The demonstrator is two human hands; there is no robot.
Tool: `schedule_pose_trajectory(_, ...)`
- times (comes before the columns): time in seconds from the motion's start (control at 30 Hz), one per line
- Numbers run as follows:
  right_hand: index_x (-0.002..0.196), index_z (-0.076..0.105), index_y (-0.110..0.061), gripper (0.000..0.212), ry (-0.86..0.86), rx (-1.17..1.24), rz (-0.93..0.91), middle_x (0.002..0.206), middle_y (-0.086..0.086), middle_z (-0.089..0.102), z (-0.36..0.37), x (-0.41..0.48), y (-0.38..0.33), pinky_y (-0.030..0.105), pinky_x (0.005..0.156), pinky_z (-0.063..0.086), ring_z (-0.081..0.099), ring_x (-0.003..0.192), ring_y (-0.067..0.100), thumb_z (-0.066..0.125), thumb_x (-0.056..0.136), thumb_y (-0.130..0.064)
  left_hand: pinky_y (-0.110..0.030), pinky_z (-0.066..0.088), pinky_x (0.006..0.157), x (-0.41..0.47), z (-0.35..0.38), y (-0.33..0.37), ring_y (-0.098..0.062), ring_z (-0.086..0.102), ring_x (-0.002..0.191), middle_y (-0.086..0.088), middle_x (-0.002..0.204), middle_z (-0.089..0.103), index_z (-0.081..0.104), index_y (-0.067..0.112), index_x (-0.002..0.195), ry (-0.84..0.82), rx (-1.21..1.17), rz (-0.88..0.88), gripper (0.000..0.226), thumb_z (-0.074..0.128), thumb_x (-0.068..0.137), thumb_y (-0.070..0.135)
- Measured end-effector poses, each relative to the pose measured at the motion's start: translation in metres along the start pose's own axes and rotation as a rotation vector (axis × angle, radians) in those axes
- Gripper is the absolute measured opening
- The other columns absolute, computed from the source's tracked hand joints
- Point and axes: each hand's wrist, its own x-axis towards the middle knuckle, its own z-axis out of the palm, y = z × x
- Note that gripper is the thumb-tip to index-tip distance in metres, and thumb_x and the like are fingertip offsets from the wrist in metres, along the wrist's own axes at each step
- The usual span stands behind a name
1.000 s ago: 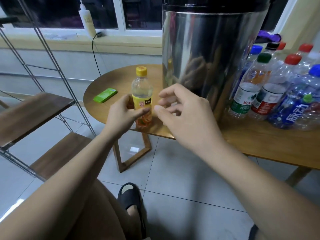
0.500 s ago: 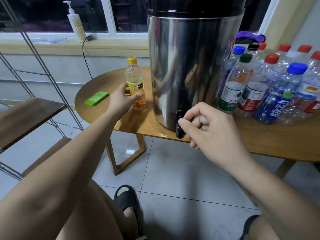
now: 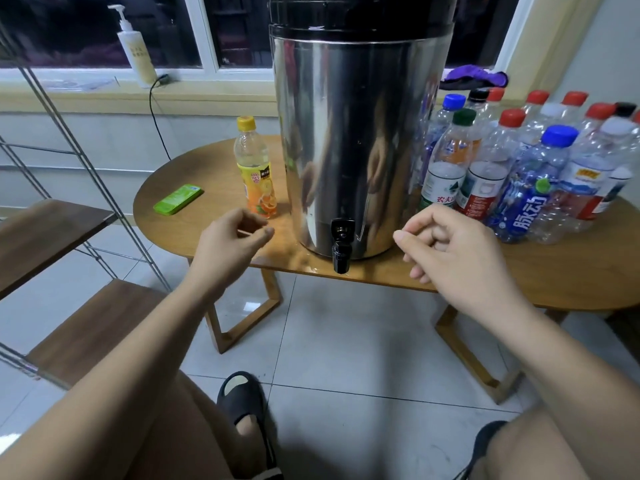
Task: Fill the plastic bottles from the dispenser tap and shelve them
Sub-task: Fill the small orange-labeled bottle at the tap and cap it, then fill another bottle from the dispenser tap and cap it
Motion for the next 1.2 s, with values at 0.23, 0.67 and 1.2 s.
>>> schedule_pose_trajectory(0.23,0.093,0.070,-0.027,0.010,0.120,-0.050,0.090,0.081,-0.004,0.074,-0.041,0.006,0.049,0.048,0.061,0.066,0.076,0.068,0.018,0.077,0.100,-0.028,-0.047,0.060,0.083,-0.062,0.039,0.026,-0.022,0.074,0.082,-0.001,0.085,0.078,0.072,0.024,0.098,-0.220,-0.075,-0.005,0.010,0.075,0.101,0.032)
schedule_pose_trajectory(0.67,0.106,0.066,-0.031,0.035,0.573,-0.247,0.334,0.091,-0.010,0.074,-0.148,0.027,0.151,0.048,0.080,0.065,0.076,0.088,0.020,0.079,0.083,-0.055,-0.038,0.062,0.075,-0.082,0.143,0.041,-0.008,0.071,0.074,0.010,0.077,0.076,0.075,0.028,0.087,-0.441,0.034,0.100,0.011,0.077,0.097,0.033)
schedule_pose_trajectory(1.2,0.135,0.056,-0.017,0.073,0.520,-0.249,0.410,0.130,0.005,0.071,-0.157,0.095,0.186,0.041,0.096,0.057,0.069,0.116,0.025,0.092,0.077,-0.039,-0.031,0.058,0.071,-0.087,0.169,0.055,-0.005,0.069,0.078,0.016,0.079,0.074,0.074,0.031,0.087,-0.492,0.083,0.206,0.011,0.075,0.097,0.037)
